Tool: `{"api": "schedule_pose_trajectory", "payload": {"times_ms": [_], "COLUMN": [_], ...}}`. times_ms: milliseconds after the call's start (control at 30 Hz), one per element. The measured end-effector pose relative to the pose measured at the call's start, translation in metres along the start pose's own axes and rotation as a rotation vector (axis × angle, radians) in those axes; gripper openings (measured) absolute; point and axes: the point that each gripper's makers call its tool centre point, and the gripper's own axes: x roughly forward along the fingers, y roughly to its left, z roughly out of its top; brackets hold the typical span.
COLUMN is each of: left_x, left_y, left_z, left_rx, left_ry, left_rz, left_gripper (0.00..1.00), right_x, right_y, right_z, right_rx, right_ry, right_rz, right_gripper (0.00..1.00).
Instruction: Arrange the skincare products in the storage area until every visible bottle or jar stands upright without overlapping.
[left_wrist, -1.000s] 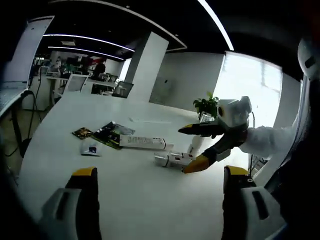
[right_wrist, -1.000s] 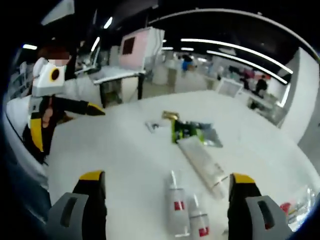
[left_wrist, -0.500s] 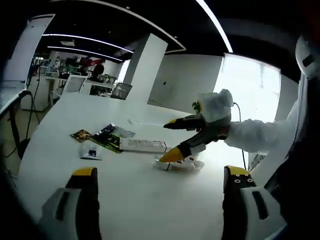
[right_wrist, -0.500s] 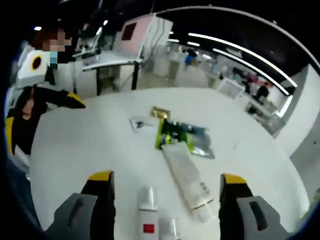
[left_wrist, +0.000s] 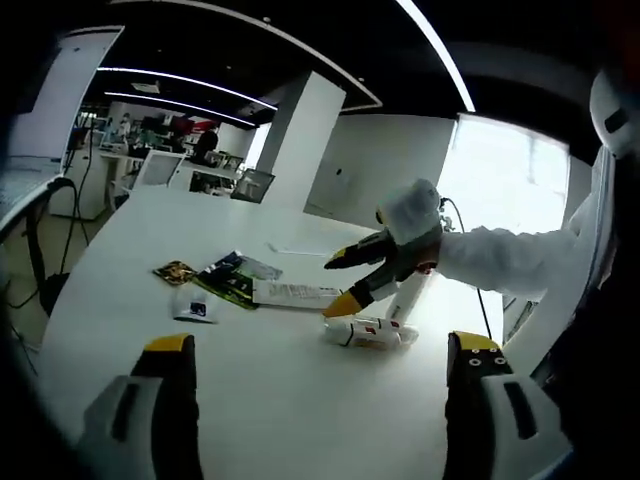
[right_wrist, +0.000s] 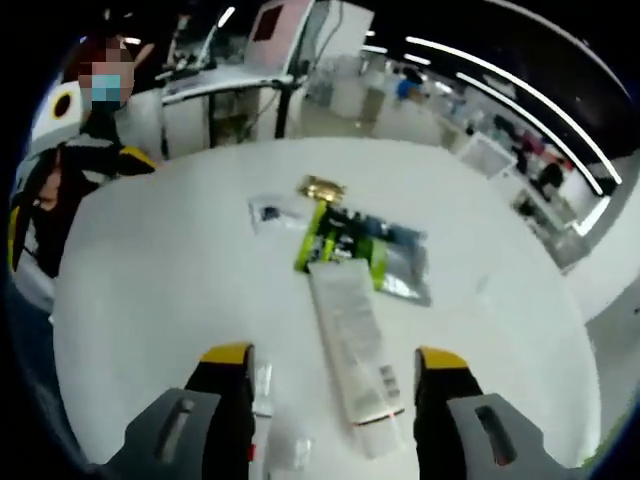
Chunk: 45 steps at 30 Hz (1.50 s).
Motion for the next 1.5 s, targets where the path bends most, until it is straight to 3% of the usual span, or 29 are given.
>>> {"api": "schedule_pose_trajectory", "payload": {"times_ms": [400,667,800,1100,1200,1500], "left_x": [0.004,0.007,0.006,0.004,0.003,-0.001], "left_y": [0.006,0.008,0.008,0.005,0.006,0.006], "left_z": [-0.002,-0.003,-0.004,-0.01,-0.009,-0.012], "left_rx": [-0.016,-0.024,-0.031,-0.05,-0.052,-0.067], "left_ry": [0.016,0.028,0.029,0.032,0.022,0.02], "left_rz": [0.015,0.015,0.016,0.02,0.023,0.036], "left_gripper": [0.99,0.99,0.99,0.99,0.99,0.99], "right_x": [0.014,0.021,0.022,0.024,0.026,0.029], "right_y": [-0.017,-0.017,-0.02,-0.019,-0.01,-0.012], "right_z": [-0.027,-0.032,-0.038,-0.043,-0.044,-0.045], "right_rx": [-0.049,0.0,-0.037,-0.037,-0.013,-0.006], "right_ry": [0.106,0.121,0.164,0.22,0.245,0.29], "right_rz": [-0.033,0.0,0.009,0.061,0.127,0.176], "right_gripper": [0.53,0.52,0.52,0.5,0.41,0.43]}}
